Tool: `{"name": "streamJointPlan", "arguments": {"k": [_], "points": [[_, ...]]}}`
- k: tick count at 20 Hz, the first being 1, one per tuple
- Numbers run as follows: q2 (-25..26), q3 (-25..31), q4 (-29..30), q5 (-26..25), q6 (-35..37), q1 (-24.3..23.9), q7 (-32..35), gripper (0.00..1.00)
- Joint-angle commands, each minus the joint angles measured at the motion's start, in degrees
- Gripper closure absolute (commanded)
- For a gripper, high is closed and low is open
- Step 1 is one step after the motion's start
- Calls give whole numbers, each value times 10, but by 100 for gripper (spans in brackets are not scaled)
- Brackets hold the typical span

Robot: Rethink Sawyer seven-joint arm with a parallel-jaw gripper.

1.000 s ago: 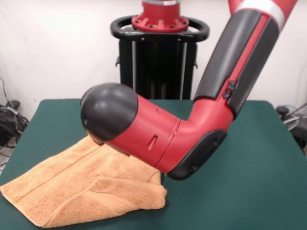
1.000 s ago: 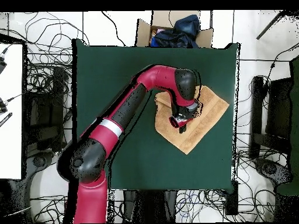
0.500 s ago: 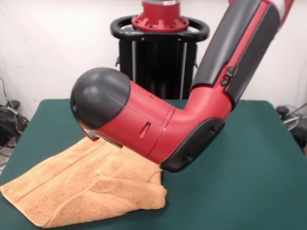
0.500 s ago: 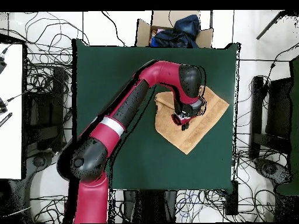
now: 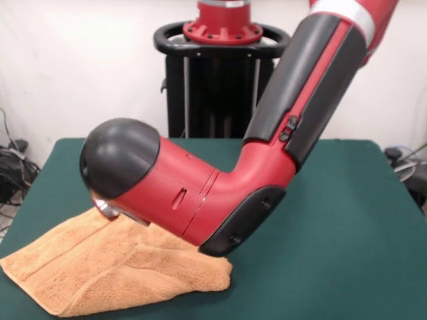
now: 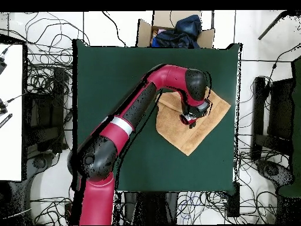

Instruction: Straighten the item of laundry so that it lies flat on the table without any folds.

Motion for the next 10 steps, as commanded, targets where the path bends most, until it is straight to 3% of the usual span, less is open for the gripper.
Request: {"name": "streamJointPlan", "arguments": {"k": [1,6,10], "points": [[24,22,-74,59,137,-4,109,100],[22,34,-50,69,178,5,74,100],[31,45,-61,65,109,-1,77,100]]}}
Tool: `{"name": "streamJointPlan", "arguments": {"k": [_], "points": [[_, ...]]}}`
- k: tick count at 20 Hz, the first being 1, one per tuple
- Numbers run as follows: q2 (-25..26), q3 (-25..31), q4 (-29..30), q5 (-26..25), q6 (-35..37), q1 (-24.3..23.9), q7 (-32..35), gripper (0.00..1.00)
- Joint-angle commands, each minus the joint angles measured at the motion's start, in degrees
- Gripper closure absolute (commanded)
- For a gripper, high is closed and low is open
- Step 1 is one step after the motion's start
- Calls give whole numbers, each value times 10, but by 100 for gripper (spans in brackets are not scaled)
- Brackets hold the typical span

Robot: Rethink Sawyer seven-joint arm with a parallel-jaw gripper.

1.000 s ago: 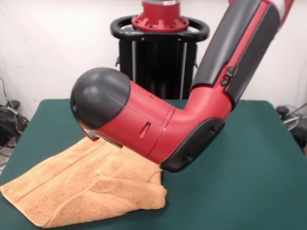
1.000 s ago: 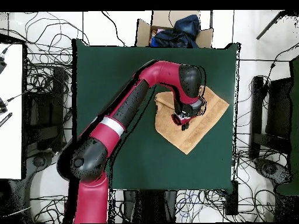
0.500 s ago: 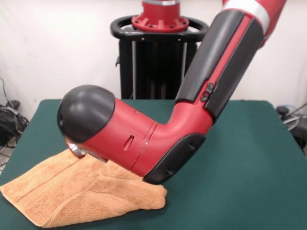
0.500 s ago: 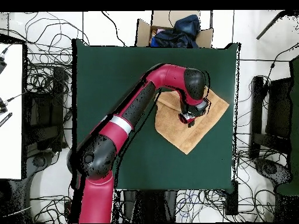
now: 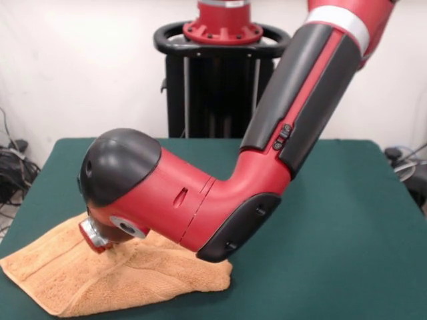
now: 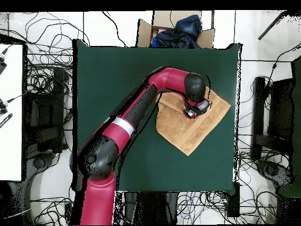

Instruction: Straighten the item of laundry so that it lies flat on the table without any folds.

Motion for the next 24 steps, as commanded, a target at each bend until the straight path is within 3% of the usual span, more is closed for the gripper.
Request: {"name": "streamJointPlan", "arguments": {"k": [1,5,8,12,19,24], "points": [[25,44,-64,34,-51,-1,80,100],[37,42,-80,24,-107,-7,89,100],[45,36,-102,11,-189,-21,96,100],[57,19,-115,0,-222,-31,102,100],[49,21,-95,23,-234,-12,101,100],[8,34,-84,60,-153,-9,83,100]]}}
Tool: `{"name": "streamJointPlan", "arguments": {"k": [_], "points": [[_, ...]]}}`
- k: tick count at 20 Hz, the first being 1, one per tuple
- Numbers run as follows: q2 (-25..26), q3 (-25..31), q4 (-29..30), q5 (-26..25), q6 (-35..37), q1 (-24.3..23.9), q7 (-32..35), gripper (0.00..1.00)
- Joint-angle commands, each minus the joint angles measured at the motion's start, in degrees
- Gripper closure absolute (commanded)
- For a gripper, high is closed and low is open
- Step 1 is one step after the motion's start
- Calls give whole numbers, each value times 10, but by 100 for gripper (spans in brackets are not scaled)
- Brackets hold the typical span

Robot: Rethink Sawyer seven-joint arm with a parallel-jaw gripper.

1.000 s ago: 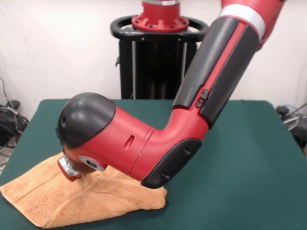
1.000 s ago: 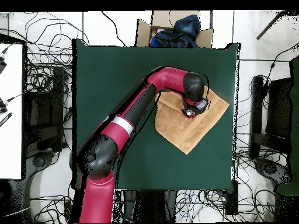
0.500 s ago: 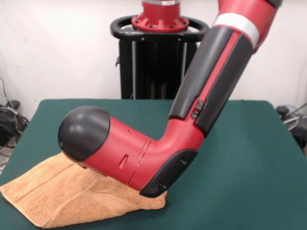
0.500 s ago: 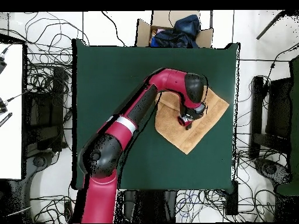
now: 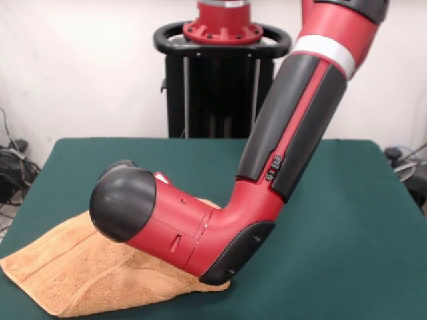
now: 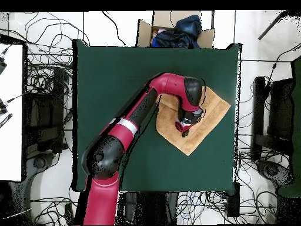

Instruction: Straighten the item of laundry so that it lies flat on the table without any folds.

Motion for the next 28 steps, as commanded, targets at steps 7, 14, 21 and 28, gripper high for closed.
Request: {"name": "streamJointPlan", "arguments": {"k": [7,14,21,28], "points": [[-76,25,-44,74,59,2,74,100],[-117,18,-63,103,90,-6,99,100],[-103,-12,-77,86,122,-12,130,100],[-103,-9,-85,104,203,-18,167,100]]}}
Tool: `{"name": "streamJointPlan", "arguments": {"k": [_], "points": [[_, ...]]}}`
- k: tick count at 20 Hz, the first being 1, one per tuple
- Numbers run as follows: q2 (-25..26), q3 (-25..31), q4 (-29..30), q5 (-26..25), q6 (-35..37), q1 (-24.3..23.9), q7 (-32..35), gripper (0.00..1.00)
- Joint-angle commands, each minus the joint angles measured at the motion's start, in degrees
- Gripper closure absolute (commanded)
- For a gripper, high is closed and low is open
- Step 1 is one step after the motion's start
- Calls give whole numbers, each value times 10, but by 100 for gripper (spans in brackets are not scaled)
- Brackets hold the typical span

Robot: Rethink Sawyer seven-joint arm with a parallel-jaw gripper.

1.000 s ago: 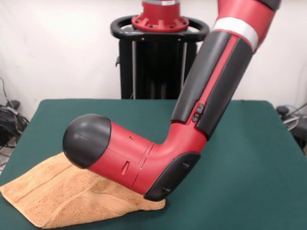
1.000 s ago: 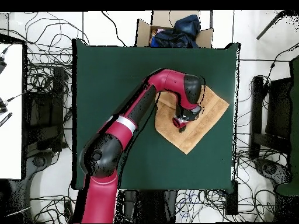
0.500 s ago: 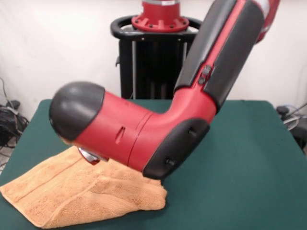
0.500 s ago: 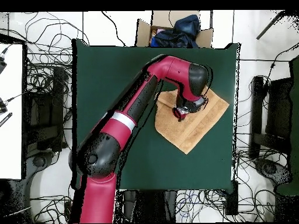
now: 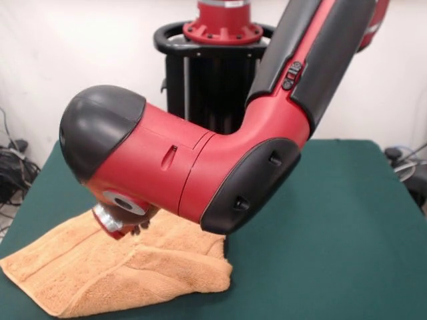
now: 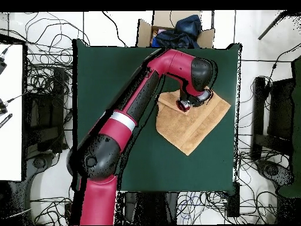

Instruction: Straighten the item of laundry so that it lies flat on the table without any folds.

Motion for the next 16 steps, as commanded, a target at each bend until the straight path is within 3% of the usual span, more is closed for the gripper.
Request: {"name": "streamJointPlan", "arguments": {"k": [1,8,12,16], "points": [[8,-1,-79,49,111,-16,174,100],[33,-24,-124,60,188,-36,256,100],[51,-40,-149,52,178,-46,319,100],[59,-48,-158,43,165,-49,329,100]]}}
